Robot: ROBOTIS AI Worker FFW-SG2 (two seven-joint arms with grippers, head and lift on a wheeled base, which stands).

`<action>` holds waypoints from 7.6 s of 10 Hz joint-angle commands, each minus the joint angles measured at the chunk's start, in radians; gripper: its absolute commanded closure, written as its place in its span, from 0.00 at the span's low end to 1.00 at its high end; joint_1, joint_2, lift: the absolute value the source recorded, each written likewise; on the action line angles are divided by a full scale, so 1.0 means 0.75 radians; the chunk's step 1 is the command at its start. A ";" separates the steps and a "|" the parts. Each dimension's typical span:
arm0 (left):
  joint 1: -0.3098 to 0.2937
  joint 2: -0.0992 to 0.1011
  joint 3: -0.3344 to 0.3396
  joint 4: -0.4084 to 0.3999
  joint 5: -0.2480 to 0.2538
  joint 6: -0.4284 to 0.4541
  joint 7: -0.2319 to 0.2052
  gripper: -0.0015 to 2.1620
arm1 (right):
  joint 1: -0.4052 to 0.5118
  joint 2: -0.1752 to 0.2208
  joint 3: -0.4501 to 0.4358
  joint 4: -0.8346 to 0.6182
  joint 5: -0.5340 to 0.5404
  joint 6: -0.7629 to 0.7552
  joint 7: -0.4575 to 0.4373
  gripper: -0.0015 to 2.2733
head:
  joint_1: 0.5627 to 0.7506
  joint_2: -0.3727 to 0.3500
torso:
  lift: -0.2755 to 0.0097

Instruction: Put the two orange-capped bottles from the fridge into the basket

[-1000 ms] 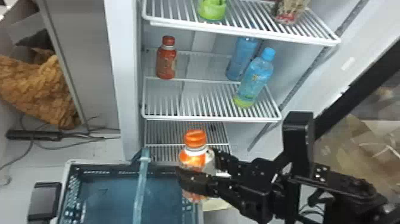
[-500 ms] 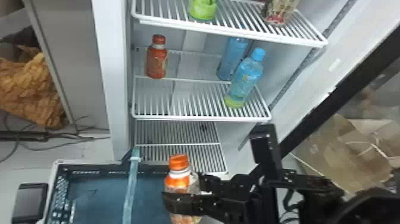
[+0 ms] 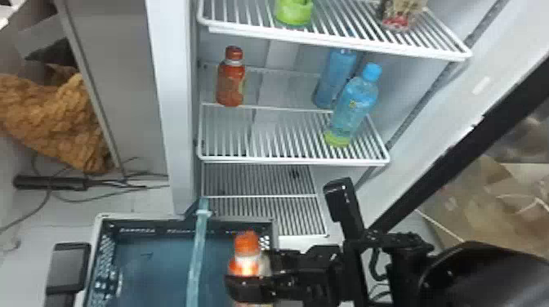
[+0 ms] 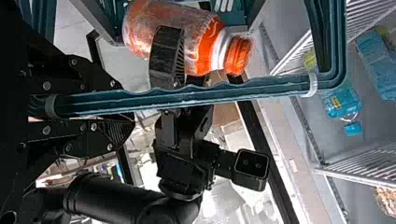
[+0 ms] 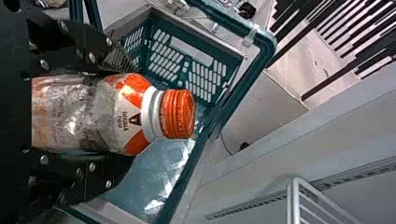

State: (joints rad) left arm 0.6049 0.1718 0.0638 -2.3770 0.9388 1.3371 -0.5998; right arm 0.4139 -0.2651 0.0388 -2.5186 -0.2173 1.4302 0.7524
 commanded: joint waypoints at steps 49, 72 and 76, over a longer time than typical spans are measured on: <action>-0.060 0.012 -0.064 0.049 -0.002 -0.026 -0.004 0.56 | -1.200 0.094 0.584 2.031 -0.165 -1.999 -0.592 0.39 | 0.70 0.35 | 0.14; -0.015 0.002 -0.027 0.052 0.009 -0.055 -0.016 0.56 | -0.087 0.043 0.015 0.516 -0.027 -1.577 -0.424 0.39 | 0.70 0.21 | 0.14; -0.011 0.002 -0.027 0.052 0.009 -0.055 -0.016 0.56 | 0.125 0.061 -0.110 0.179 -0.024 -1.230 -0.363 0.39 | 0.70 0.15 | 0.14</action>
State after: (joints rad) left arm 0.5945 0.1733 0.0440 -2.3378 0.9452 1.2958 -0.6120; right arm 0.4856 -0.2207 -0.0296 -2.3333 -0.2363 0.4506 0.4795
